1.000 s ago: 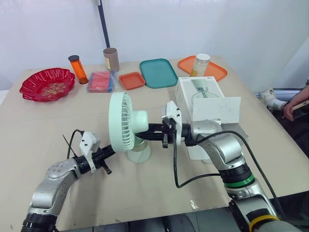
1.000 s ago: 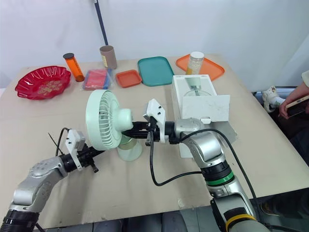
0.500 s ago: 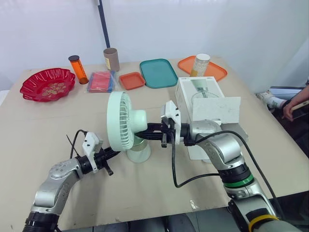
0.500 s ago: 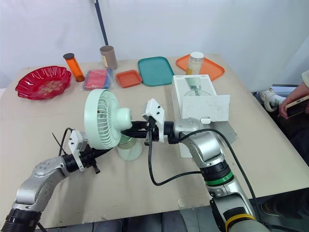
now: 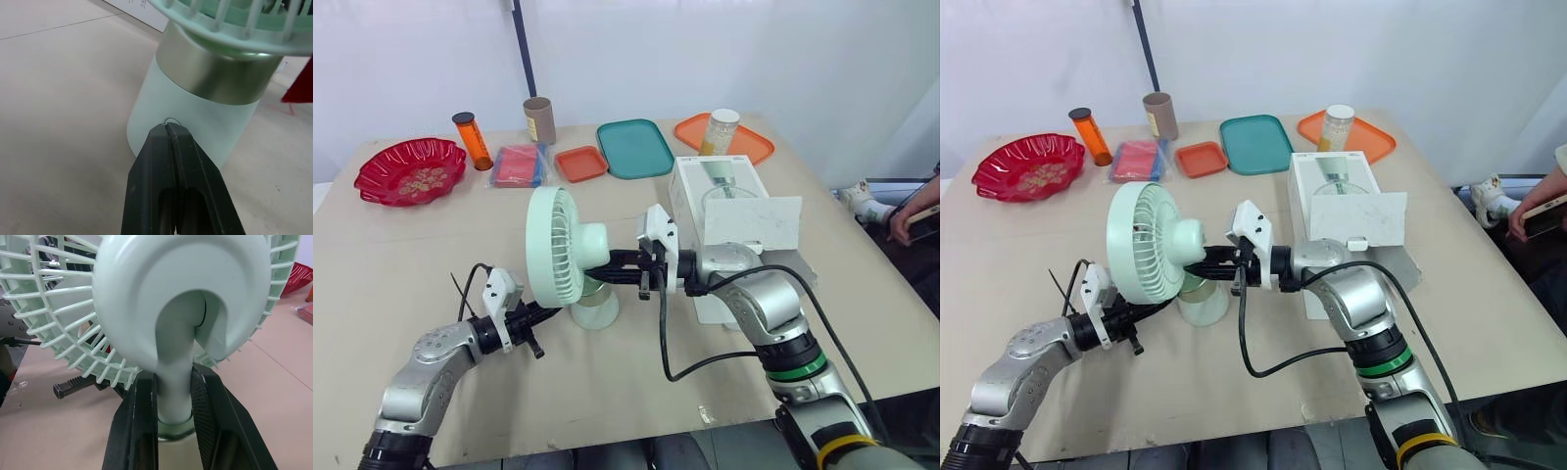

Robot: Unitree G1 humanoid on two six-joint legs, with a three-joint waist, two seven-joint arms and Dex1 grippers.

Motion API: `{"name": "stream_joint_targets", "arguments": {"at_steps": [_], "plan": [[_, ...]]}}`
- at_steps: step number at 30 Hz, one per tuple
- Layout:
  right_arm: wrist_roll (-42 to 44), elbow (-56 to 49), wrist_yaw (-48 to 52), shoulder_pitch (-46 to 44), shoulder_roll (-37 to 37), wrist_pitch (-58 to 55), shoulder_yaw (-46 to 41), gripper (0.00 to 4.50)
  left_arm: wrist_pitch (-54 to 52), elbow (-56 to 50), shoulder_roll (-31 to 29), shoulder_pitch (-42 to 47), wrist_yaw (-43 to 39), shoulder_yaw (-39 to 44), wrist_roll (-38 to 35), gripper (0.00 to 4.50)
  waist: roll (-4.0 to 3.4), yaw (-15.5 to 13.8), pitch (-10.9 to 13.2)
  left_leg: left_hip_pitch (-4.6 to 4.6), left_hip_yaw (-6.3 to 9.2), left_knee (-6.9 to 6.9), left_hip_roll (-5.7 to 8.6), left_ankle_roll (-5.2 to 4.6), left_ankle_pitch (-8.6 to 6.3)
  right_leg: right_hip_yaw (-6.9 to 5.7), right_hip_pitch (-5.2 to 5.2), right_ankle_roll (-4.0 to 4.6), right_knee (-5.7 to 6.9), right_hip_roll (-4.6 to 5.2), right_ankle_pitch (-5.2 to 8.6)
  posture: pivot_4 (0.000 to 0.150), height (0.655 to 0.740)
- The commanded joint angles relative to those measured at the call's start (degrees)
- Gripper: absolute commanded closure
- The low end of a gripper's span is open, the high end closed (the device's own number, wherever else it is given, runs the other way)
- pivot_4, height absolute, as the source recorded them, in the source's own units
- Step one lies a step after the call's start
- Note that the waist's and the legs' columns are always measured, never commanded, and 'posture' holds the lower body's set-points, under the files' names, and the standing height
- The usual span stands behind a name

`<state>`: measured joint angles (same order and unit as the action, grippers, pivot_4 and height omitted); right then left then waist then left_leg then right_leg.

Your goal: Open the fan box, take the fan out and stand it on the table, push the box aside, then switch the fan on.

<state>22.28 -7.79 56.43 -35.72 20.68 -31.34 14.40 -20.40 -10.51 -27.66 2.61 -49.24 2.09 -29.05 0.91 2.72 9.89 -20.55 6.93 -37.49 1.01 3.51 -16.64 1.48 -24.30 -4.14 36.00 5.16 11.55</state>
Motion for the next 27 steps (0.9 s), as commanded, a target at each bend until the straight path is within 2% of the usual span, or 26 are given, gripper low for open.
{"name": "stream_joint_targets", "arguments": {"at_steps": [1, 27], "plan": [[0.37, -2.27, -0.35, -0.33, -0.51, 0.01, 0.51, 3.97, -0.09, -2.88, 0.10, -0.10, -0.78, -0.97, -0.61, 4.47, 0.00, -0.01, 0.00, 0.00, 0.00, 0.00, 0.00, 0.00, 0.00, 0.00, 0.00, 0.00, 0.00, 0.00, 0.00, 0.150, 0.7384], [0.73, -2.80, 0.63, -0.08, -0.27, 0.14, 0.78, 3.97, -0.32, -3.16, -0.29, 0.90, -0.93, -0.69, -0.84, 4.47, 0.00, -0.02, 0.00, 0.00, 0.00, -0.01, 0.00, 0.00, 0.00, 0.00, 0.01, 0.00, 0.00, 0.00, 0.00, 0.150, 0.7384]]}}
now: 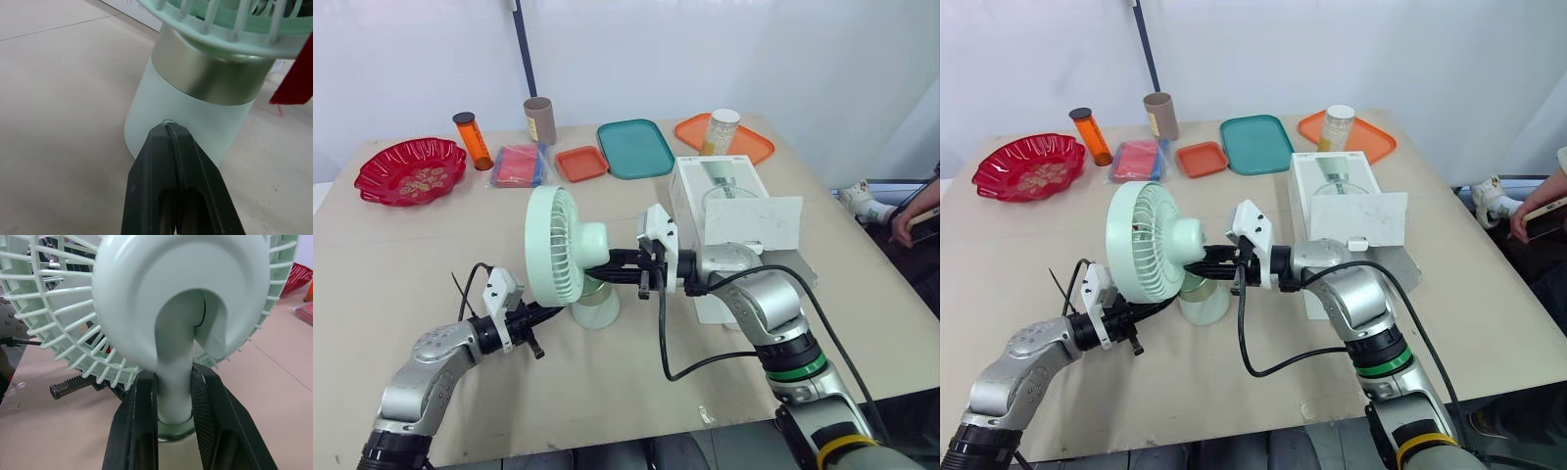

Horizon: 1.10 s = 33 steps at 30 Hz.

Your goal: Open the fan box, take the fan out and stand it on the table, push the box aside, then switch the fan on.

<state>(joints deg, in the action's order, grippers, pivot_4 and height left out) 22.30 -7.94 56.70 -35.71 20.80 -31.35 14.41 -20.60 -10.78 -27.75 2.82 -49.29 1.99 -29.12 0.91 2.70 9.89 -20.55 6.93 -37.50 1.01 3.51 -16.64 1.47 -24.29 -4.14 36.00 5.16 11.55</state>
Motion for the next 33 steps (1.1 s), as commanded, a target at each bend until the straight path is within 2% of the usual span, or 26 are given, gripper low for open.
{"name": "stream_joint_targets", "arguments": {"at_steps": [1, 12, 19, 24, 31, 33], "plan": [[0.73, -2.65, 0.33, -0.08, -0.43, 0.14, 0.77, 3.97, -0.12, -2.90, -0.23, 0.70, -0.91, -0.58, -0.78, 4.47, 0.00, 0.00, 0.00, 0.00, 0.00, 0.00, 0.00, 0.00, 0.00, 0.00, 0.00, 0.00, 0.00, 0.00, 0.00, 0.150, 0.7384], [0.81, -2.53, 0.35, 0.01, -0.56, 0.26, 0.71, 3.97, -0.19, -3.45, -0.65, 0.47, -0.62, -0.07, -0.48, 4.47, 0.00, 0.00, 0.00, 0.00, 0.00, 0.00, 0.00, 0.00, 0.00, 0.00, 0.00, 0.00, 0.00, 0.00, 0.00, 0.150, 0.7384], [3.48, -2.87, 1.05, -1.11, 0.12, -1.13, -2.43, 3.97, -0.49, -5.83, -4.44, -2.93, 1.79, 10.53, -3.74, 4.47, -0.01, 0.15, 0.01, 0.00, -0.01, 0.01, -0.02, -0.02, -0.01, 0.00, -0.05, 0.00, 0.00, 0.00, 0.00, 0.150, 0.7384], [5.28, -2.30, 1.17, -3.03, 0.92, -2.17, -4.92, 3.97, -3.36, -11.35, -7.07, -5.02, 3.28, 17.52, -8.32, 4.47, 0.01, 0.02, 0.02, -0.04, -0.01, -0.01, -0.01, -0.02, -0.01, 0.00, -0.04, 0.00, -0.01, 0.01, 0.00, 0.150, 0.7384], [6.12, -0.63, 2.22, -4.96, 2.31, -1.83, -6.37, 3.97, -5.26, -18.79, -9.50, -12.92, 2.79, 23.28, -12.19, 4.47, 0.03, 0.12, 0.03, -0.04, -0.05, 0.01, -0.02, -0.05, -0.03, 0.00, -0.07, -0.01, -0.01, 0.00, 0.01, 0.150, 0.7384], [5.97, -0.20, 2.60, -5.12, 2.48, -1.62, -6.13, 3.97, -3.90, -19.99, -8.99, -13.76, 3.66, 23.17, -11.25, 4.47, 0.03, 0.02, 0.03, -0.03, -0.07, 0.02, -0.03, -0.05, -0.03, 0.00, -0.06, 0.00, -0.01, 0.00, 0.01, 0.150, 0.7384]]}}
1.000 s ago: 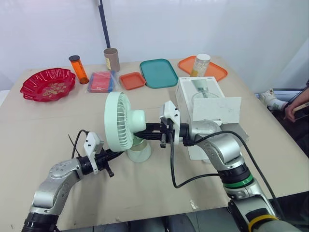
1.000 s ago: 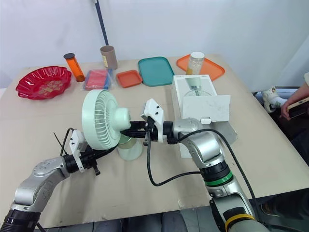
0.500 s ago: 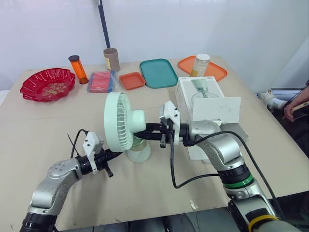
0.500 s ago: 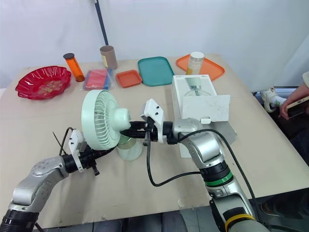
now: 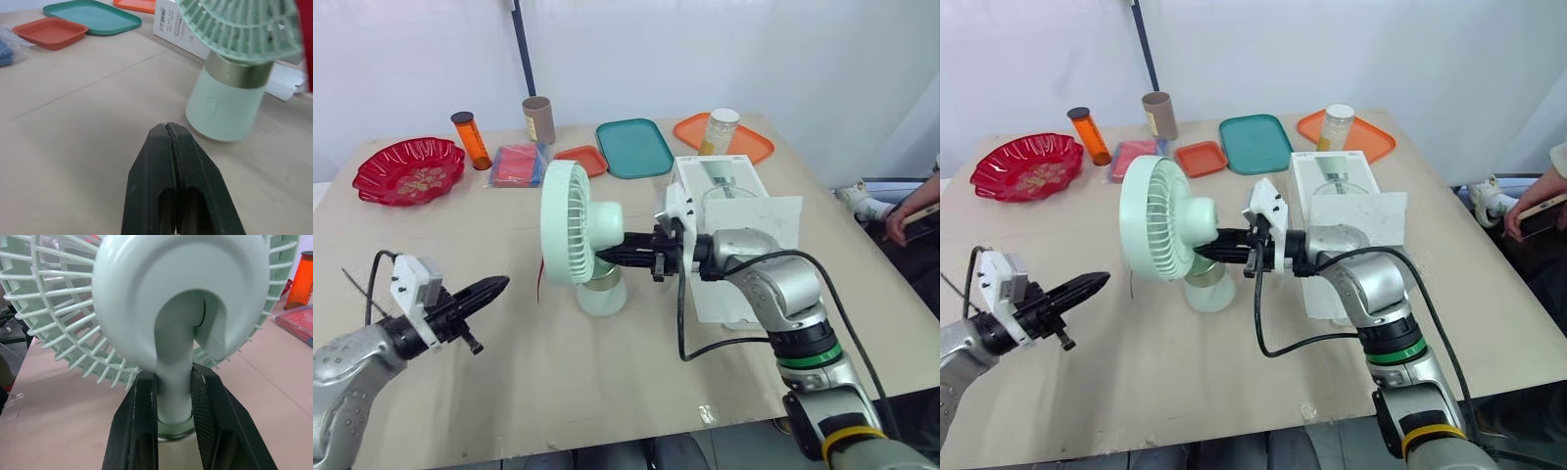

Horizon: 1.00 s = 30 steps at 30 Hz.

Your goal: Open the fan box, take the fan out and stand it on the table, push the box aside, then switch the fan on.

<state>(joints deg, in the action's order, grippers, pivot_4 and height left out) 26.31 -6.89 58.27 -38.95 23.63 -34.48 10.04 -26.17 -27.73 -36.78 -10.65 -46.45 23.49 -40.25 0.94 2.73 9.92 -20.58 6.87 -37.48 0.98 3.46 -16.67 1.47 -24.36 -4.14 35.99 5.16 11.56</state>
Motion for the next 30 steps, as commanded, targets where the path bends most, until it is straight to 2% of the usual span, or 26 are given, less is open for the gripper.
{"name": "stream_joint_targets", "arguments": {"at_steps": [1, 2, 3, 5, 6, 9, 10, 11, 12, 14, 23, 30], "plan": [[1.81, -1.06, 1.18, -1.89, -0.33, 1.66, -1.63, 3.97, 2.54, -3.34, 0.52, -0.28, 1.25, 1.48, 0.41, 4.47, 0.00, -0.01, 0.00, 0.00, 0.00, 0.00, 0.00, 0.00, 0.00, 0.00, 0.00, 0.00, 0.00, 0.00, 0.00, 0.150, 0.7384], [1.66, -0.85, 1.30, -1.89, -0.36, 1.78, -1.55, 3.97, 3.33, -3.48, 1.09, -0.12, 2.17, 1.23, 1.23, 3.92, 0.00, -0.02, 0.00, 0.00, 0.00, 0.00, 0.00, 0.00, 0.00, 0.00, 0.01, 0.00, 0.01, 0.00, 0.00, 0.150, 0.7384], [1.51, -0.67, 1.36, -1.85, -0.44, 1.87, -1.45, 3.97, 4.28, -3.42, 1.73, 0.03, 3.19, 0.85, 2.23, 3.71, 0.00, -0.02, 0.00, 0.00, 0.00, -0.01, 0.00, 0.00, 0.00, 0.00, 0.02, 0.00, 0.01, 0.00, 0.00, 0.150, 0.7384], [1.22, -0.43, 1.42, -1.78, -0.47, 2.06, -1.27, 3.97, 5.44, -3.35, 2.66, 0.21, 4.24, 0.17, 3.27, 2.83, 0.01, -0.04, -0.01, 0.00, -0.01, -0.02, 0.00, 0.00, 0.00, 0.00, 0.03, 0.00, -0.01, 0.00, -0.01, 0.150, 0.7384], [1.09, -0.51, 1.32, -1.64, -0.51, 2.09, -1.13, 3.97, 5.73, -3.44, 3.34, -0.06, 4.75, -0.02, 3.44, 2.74, 0.01, -0.04, -0.01, 0.00, -0.01, -0.02, 0.00, 0.00, 0.00, 0.00, 0.03, 0.00, -0.01, 0.00, -0.01, 0.150, 0.7384], [0.73, -0.63, 1.24, -1.13, -0.47, 2.32, -0.82, 3.97, 6.53, -4.04, 4.73, -1.79, 5.15, -0.28, 3.57, 1.72, 0.01, 0.03, 0.00, 0.00, -0.02, -0.01, 0.00, 0.00, 0.00, 0.00, 0.02, 0.00, -0.02, 0.00, -0.01, 0.150, 0.7384], [0.62, -0.69, 1.22, -1.03, -0.43, 2.39, -0.70, 3.97, 6.66, -4.07, 4.87, -2.51, 4.83, 0.02, 3.32, 1.57, 0.00, 0.06, 0.00, 0.00, -0.03, -0.01, 0.00, -0.01, -0.01, 0.00, 0.02, 0.00, -0.02, 0.00, -0.01, 0.150, 0.7384], [0.58, -0.74, 1.22, -0.98, -0.40, 2.43, -0.63, 3.97, 6.62, -3.95, 4.70, -3.44, 4.10, 0.45, 2.89, 1.00, 0.00, 0.05, 0.00, 0.01, -0.03, -0.01, 0.00, -0.02, -0.01, 0.00, 0.01, 0.01, -0.01, 0.00, 0.00, 0.150, 0.7384], [0.58, -0.76, 1.23, -1.00, -0.38, 2.45, -0.62, 3.97, 6.59, -3.71, 4.45, -4.27, 3.37, 0.93, 2.45, 0.88, 0.00, 0.01, 0.00, 0.01, -0.03, -0.01, 0.00, -0.02, -0.01, 0.00, 0.01, 0.01, -0.01, 0.00, 0.00, 0.150, 0.7384], [0.66, -0.75, 1.28, -1.13, -0.40, 2.46, -0.73, 3.97, 7.04, -2.77, 4.02, -5.73, 2.03, 1.88, 2.04, 0.15, 0.01, 0.00, 0.00, 0.01, -0.03, -0.01, 0.00, -0.02, -0.01, 0.00, 0.01, 0.01, 0.00, 0.00, 0.00, 0.150, 0.7384], [1.54, 0.30, -0.92, -3.91, -4.21, 2.77, -1.60, 3.97, 9.35, -0.33, 4.51, -8.15, 3.07, 1.96, 5.36, 0.07, 0.00, 0.11, 0.00, 0.01, -0.04, -0.01, -0.01, -0.02, -0.01, 0.00, 0.00, 0.01, 0.00, 0.00, 0.00, 0.150, 0.7384], [-1.50, 8.59, -2.14, -8.80, -8.25, 7.12, -0.78, 3.97, 9.36, -1.84, 5.38, -10.42, 3.73, 1.87, 5.34, 0.07, 0.01, 0.02, -0.01, 0.02, -0.03, -0.01, -0.01, -0.02, -0.01, 0.00, 0.01, 0.02, 0.00, 0.00, -0.01, 0.150, 0.7384]]}}
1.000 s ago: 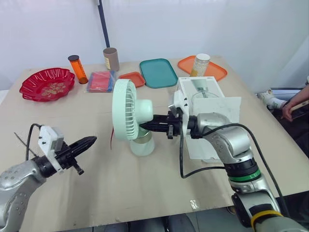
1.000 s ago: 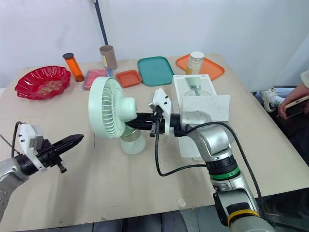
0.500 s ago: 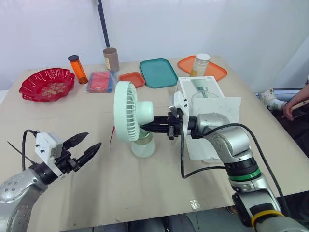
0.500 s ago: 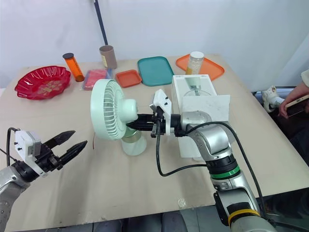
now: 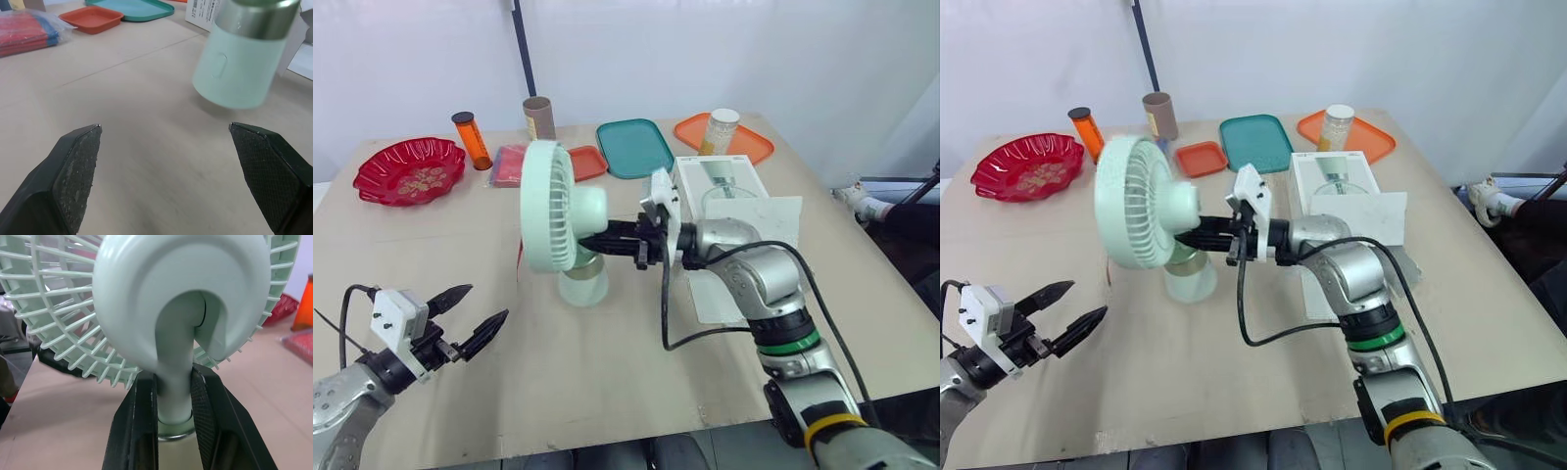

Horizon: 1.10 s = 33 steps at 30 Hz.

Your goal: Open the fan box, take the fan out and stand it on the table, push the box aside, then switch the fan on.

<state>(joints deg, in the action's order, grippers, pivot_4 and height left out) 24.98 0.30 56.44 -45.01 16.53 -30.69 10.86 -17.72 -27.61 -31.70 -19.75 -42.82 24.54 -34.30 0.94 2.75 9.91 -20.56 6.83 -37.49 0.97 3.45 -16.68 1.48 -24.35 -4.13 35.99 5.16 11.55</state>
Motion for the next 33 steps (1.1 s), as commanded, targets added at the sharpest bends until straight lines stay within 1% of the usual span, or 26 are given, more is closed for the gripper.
{"name": "stream_joint_targets", "arguments": {"at_steps": [1, 3, 7, 10, 21, 33], "plan": [[-0.61, 2.74, -0.32, -3.36, -1.69, 4.00, -1.35, 3.97, 0.86, -2.30, 0.39, -1.89, 0.00, 1.07, -0.88, 0.07, 0.00, 0.00, 0.00, 0.00, 0.00, 0.00, 0.00, 0.00, 0.00, 0.00, 0.00, 0.00, 0.00, 0.00, 0.00, 0.150, 0.7384], [-1.55, 5.32, -0.26, -4.35, -2.68, 5.47, -0.79, 3.97, 0.84, -2.66, 0.57, -2.80, 0.02, 1.57, -1.15, 0.07, -0.01, 0.00, 0.00, 0.00, -0.01, 0.01, 0.00, 0.00, -0.01, 0.00, 0.00, 0.00, -0.02, 0.00, 0.00, 0.150, 0.7384], [-6.16, 14.46, -1.72, -8.37, -6.00, 10.00, 1.06, 3.97, 1.31, -2.88, 1.00, -4.92, 0.17, 2.58, -0.90, 0.07, -0.01, 0.35, 0.01, 0.02, -0.03, 0.01, -0.01, 0.00, -0.01, 0.00, -0.02, 0.02, 0.01, 0.00, 0.00, 0.150, 0.7384], [-7.15, 18.12, -2.22, -10.46, -7.87, 11.51, 0.55, 3.97, 1.31, -3.24, 1.03, -5.05, 0.58, 2.57, -0.87, 0.07, -0.01, 0.29, 0.01, 0.03, -0.04, 0.02, -0.04, 0.00, 0.00, 0.00, -0.04, 0.06, 0.04, -0.02, -0.01, 0.150, 0.7384], [-7.62, 18.62, -0.50, -10.25, -10.66, 12.16, 0.96, 3.97, 0.80, -4.25, 0.73, -4.74, 1.82, 1.73, -0.61, 0.07, -0.02, 0.15, 0.01, 0.02, -0.04, 0.03, -0.04, 0.02, -0.03, 0.00, -0.05, 0.05, 0.02, -0.02, 0.00, 0.150, 0.7384], [-11.33, 19.53, 2.17, -8.27, -10.32, 14.24, 4.20, 3.97, 0.54, -4.23, 0.78, -3.62, 2.53, -0.43, 0.06, 0.07, -0.02, 0.20, 0.01, 0.03, -0.04, 0.03, -0.04, 0.03, -0.03, 0.00, -0.06, 0.05, 0.04, -0.02, 0.00, 0.150, 0.7384]]}}
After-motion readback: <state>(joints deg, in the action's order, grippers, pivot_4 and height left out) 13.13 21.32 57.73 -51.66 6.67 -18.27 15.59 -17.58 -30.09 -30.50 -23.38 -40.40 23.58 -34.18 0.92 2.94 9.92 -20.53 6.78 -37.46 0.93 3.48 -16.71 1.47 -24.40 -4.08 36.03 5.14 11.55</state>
